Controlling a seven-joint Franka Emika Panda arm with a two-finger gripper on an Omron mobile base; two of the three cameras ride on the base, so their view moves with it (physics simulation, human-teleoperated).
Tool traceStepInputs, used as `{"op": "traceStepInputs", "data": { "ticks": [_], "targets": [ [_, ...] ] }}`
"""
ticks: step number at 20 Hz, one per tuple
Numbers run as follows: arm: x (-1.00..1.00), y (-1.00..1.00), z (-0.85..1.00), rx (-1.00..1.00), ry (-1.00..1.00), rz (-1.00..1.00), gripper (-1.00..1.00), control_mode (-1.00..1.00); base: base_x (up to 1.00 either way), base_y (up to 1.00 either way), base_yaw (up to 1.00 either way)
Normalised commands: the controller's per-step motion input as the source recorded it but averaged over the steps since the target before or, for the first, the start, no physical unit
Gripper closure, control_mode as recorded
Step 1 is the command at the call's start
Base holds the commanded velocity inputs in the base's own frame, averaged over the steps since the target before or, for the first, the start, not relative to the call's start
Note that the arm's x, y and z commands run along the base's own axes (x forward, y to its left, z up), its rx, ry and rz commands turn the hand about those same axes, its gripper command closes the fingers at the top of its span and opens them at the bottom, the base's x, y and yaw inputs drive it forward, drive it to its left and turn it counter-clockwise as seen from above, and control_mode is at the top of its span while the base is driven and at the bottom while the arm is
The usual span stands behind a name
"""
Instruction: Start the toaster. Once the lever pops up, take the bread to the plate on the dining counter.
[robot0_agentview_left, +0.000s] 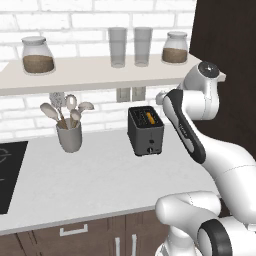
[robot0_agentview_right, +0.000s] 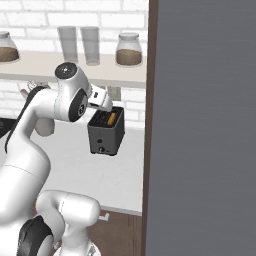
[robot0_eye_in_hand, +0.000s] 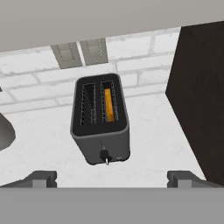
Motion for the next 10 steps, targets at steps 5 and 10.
{"op": "traceStepInputs", "data": {
  "ticks": [5,10],
  "targets": [
    [0.0,0.0,0.0,0.0,0.0,0.0,-1.0,-1.0,0.0,0.0,0.0],
    [0.0,0.0,0.0,0.0,0.0,0.0,-1.0,-1.0,0.0,0.0,0.0]
  ]
}}
